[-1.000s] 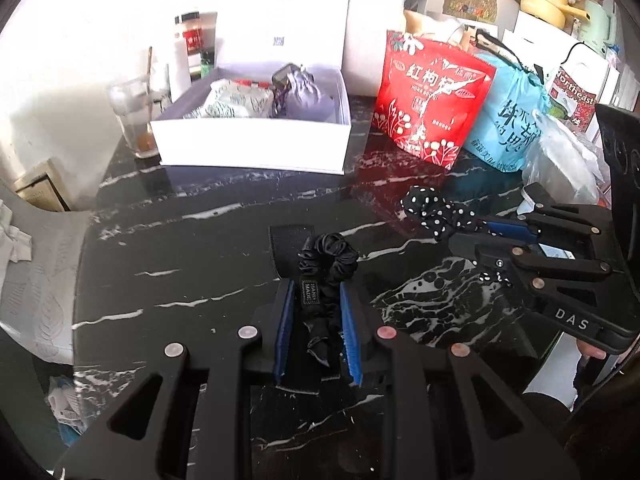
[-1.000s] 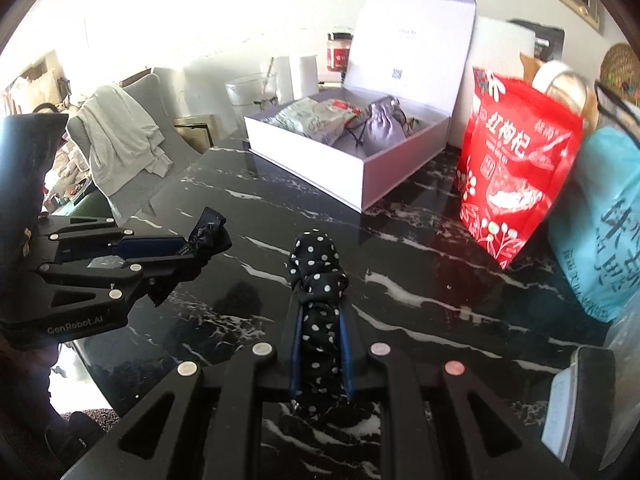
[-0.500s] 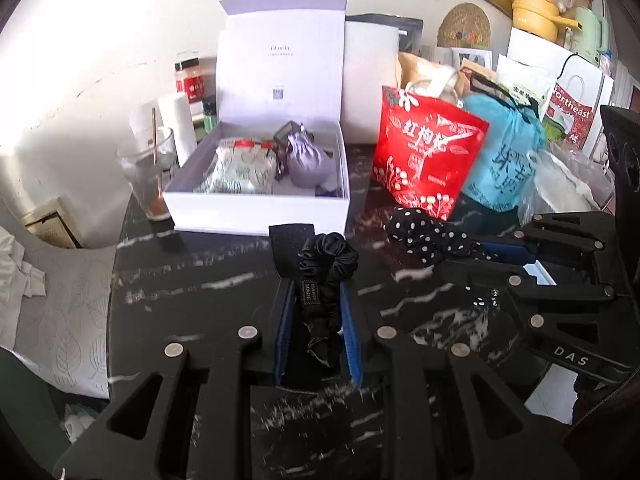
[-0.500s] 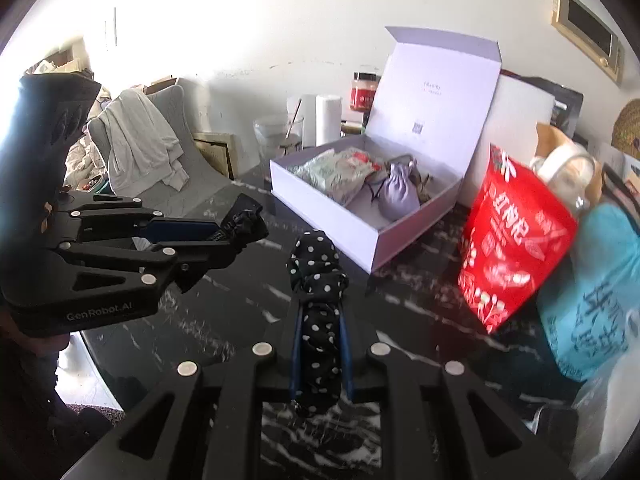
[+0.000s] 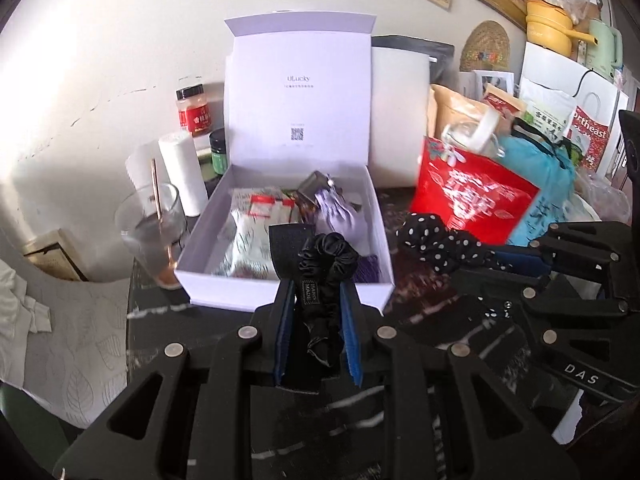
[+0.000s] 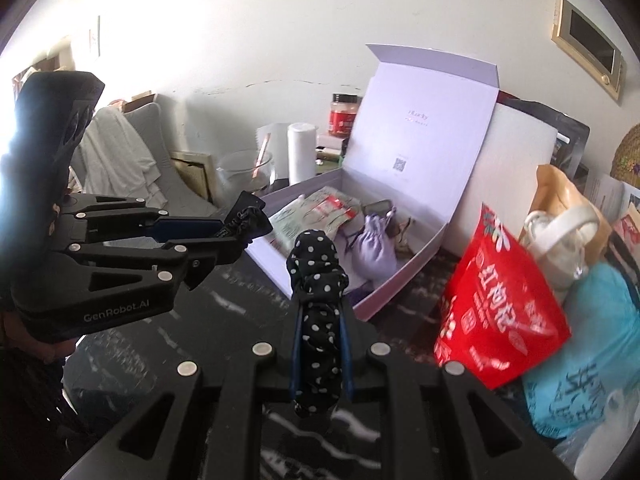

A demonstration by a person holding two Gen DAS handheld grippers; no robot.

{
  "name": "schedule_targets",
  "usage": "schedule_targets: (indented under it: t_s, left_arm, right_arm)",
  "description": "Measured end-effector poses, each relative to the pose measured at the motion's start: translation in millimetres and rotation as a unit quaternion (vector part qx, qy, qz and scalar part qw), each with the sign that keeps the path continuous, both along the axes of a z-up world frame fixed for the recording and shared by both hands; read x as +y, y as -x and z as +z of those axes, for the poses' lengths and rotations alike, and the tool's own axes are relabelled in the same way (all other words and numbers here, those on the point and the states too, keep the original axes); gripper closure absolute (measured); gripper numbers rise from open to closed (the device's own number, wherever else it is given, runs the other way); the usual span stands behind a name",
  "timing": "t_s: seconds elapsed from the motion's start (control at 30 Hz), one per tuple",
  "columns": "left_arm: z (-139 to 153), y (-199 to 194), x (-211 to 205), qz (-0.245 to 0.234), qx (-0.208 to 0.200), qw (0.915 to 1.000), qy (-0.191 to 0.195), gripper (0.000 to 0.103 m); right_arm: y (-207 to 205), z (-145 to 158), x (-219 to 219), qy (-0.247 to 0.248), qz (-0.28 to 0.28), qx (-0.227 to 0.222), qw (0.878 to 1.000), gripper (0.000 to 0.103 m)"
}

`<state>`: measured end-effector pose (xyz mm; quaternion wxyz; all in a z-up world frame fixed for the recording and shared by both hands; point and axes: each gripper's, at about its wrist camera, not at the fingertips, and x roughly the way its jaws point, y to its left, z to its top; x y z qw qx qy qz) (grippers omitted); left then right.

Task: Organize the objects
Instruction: 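Carry the black scrunchie into the white box with left tool while right tool carries the polka-dot scrunchie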

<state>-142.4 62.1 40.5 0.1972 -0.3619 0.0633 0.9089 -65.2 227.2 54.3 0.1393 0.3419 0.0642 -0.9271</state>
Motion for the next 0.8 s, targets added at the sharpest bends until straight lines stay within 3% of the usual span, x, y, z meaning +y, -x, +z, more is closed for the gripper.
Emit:
schedule_targets:
  t_s: [0.47, 0.8]
  left_arm:
    - [-21, 83, 25, -0.001, -0.015, 0.9995, 0.027, 0.081]
    - [-35, 134, 28, 0.011, -0.024, 0.9991, 0.034, 0.081]
  right_arm:
    - [67, 8, 19, 0.003, -0.030, 0.007, 1.000, 0.088]
    - [106, -4, 25, 0.000, -0.044, -0.012, 0.999, 0.088]
